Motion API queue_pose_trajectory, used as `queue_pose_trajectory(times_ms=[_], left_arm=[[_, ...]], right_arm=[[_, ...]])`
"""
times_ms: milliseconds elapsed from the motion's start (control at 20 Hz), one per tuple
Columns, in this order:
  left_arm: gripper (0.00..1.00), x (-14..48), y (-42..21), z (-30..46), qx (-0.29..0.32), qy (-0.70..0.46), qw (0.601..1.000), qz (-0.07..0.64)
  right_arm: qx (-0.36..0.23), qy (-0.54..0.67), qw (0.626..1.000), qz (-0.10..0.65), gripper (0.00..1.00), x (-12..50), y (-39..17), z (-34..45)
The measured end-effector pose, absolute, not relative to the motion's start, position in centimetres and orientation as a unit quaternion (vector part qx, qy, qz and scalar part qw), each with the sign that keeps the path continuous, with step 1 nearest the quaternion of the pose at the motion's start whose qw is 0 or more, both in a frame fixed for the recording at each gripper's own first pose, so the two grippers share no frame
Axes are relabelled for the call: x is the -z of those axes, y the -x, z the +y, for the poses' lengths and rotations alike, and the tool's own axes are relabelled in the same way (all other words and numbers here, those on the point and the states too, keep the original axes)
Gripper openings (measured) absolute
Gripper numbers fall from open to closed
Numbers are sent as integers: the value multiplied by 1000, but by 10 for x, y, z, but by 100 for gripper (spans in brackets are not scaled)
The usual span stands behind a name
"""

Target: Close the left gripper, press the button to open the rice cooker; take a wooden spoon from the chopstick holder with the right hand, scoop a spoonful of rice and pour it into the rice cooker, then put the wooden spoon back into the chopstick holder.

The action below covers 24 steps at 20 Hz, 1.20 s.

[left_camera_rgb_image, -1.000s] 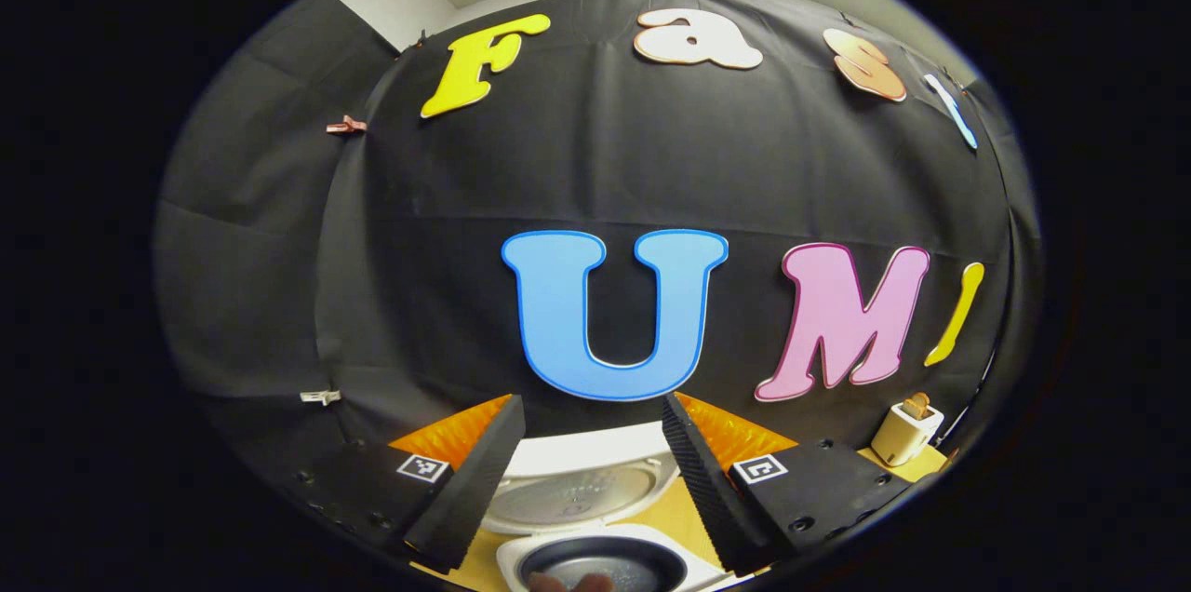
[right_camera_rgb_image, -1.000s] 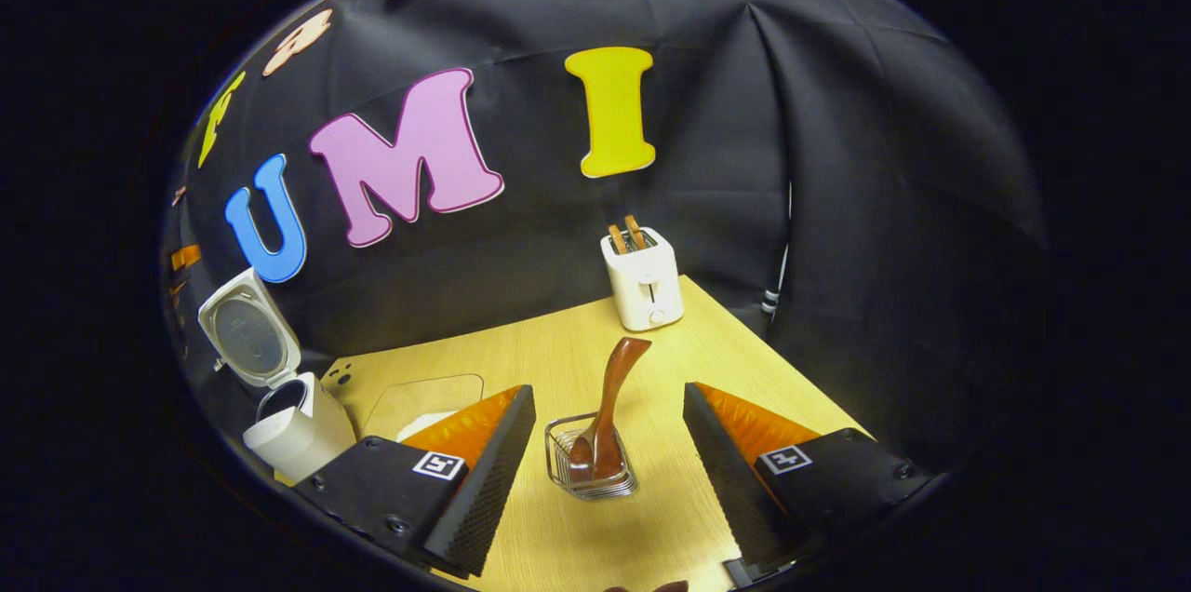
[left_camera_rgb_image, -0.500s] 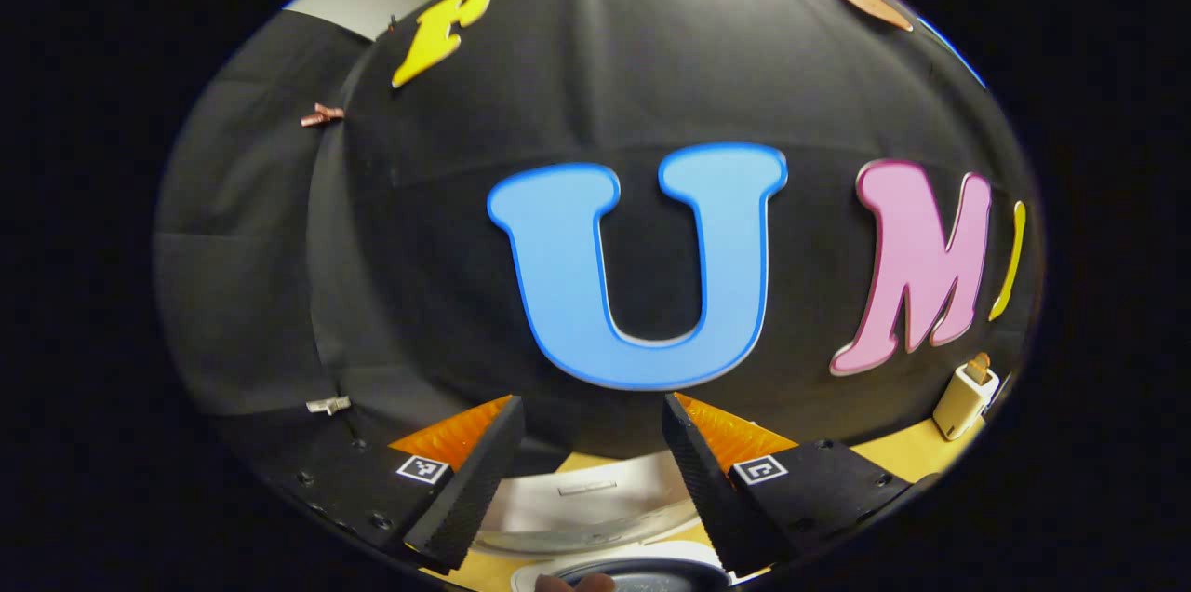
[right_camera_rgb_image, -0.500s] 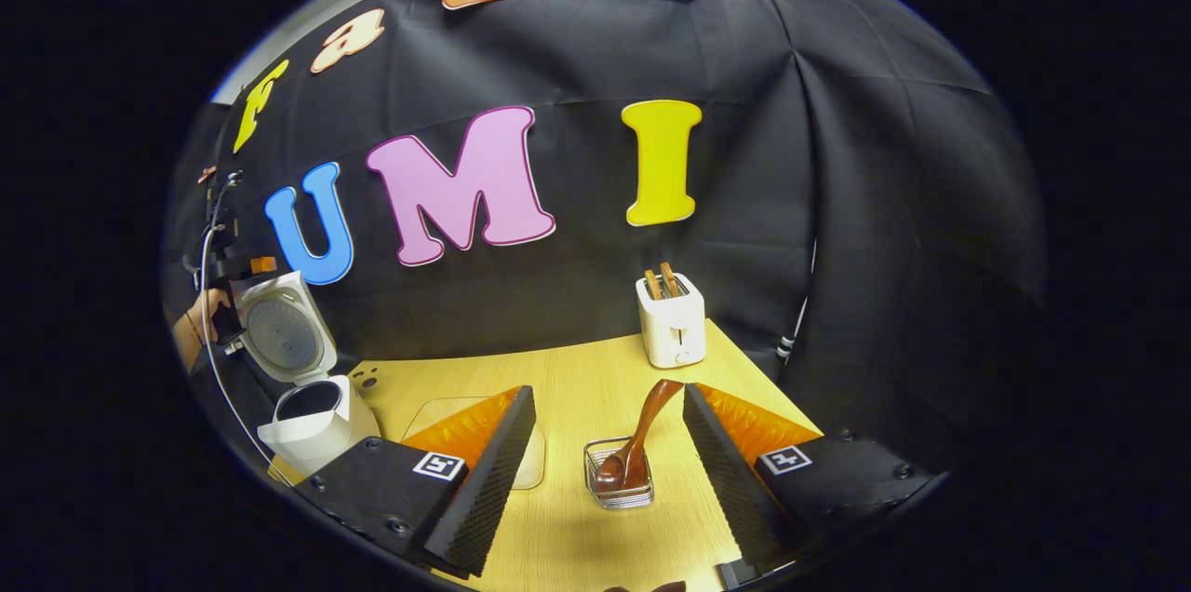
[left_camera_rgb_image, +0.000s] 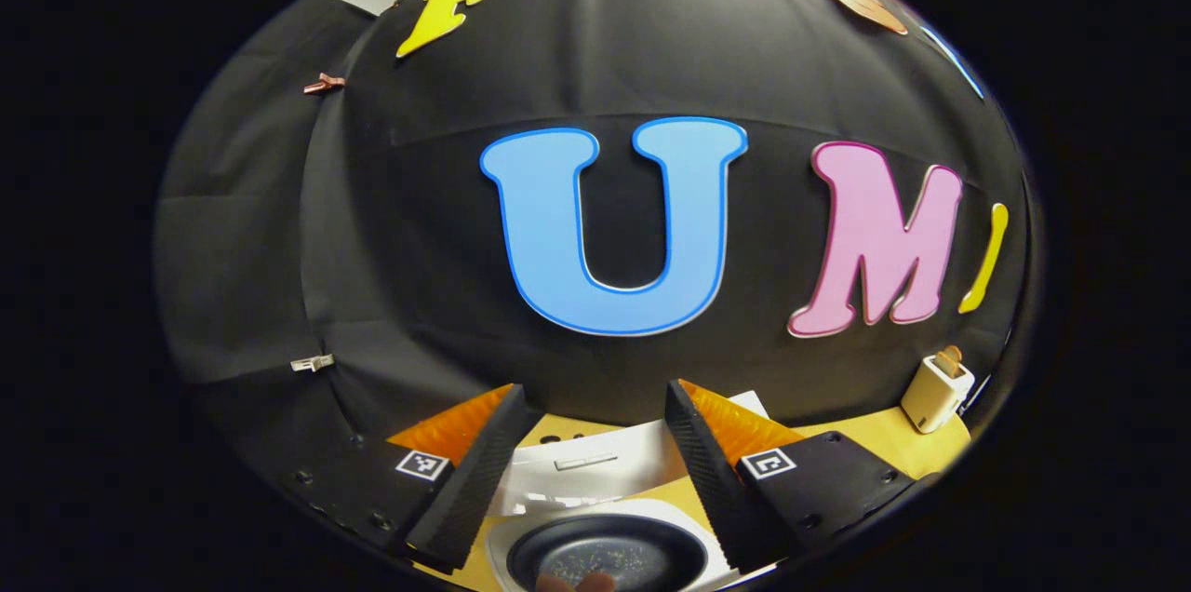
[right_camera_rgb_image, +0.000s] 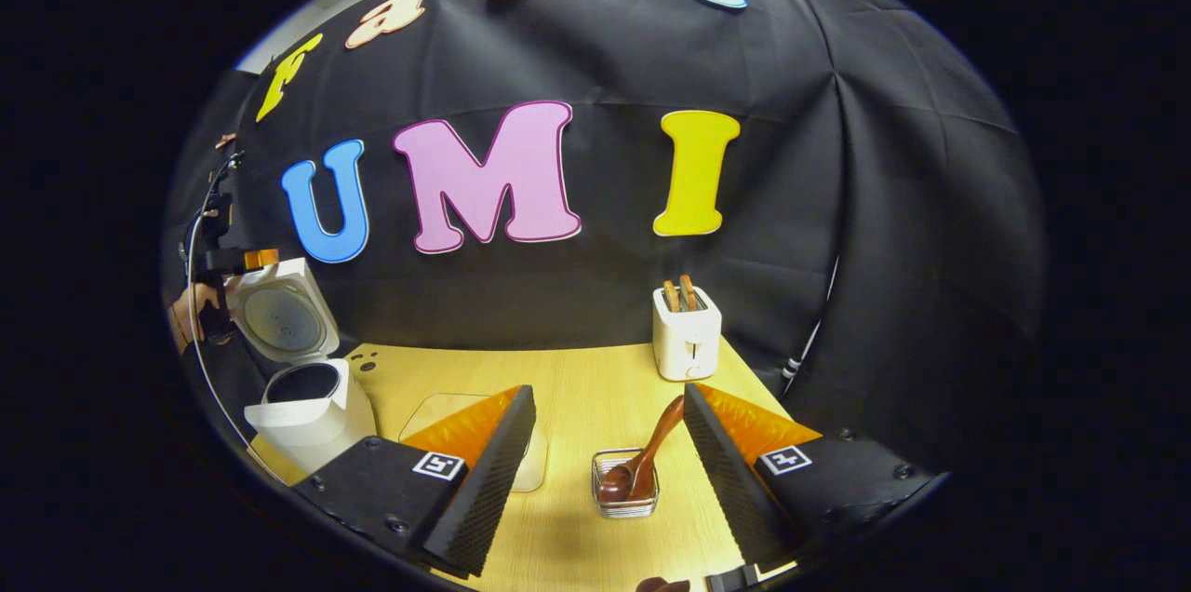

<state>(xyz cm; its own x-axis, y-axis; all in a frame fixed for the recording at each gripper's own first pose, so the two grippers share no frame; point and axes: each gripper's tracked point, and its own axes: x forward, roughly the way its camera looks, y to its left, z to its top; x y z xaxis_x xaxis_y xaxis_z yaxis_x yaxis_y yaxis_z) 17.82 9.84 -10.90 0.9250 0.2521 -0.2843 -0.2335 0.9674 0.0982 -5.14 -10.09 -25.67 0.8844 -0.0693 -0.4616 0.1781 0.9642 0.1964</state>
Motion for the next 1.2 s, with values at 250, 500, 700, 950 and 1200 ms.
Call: queue_pose_trajectory(times_ms=[250,500,700,950,1200], left_arm=[[99,132,-136,72,-104,-5,979,175],[99,166,-101,50,-99,6,975,198],[99,190,-80,41,-101,19,969,223],[100,213,-59,36,-132,20,962,239],[100,249,-43,29,-159,16,947,280]], right_arm=[[70,-118,966,217,99,249,36,-109],[72,-119,966,217,99,247,35,-116],[59,-115,970,208,99,232,30,-117],[28,-101,974,200,98,220,13,-122],[-10,-97,975,199,99,223,0,-124]])
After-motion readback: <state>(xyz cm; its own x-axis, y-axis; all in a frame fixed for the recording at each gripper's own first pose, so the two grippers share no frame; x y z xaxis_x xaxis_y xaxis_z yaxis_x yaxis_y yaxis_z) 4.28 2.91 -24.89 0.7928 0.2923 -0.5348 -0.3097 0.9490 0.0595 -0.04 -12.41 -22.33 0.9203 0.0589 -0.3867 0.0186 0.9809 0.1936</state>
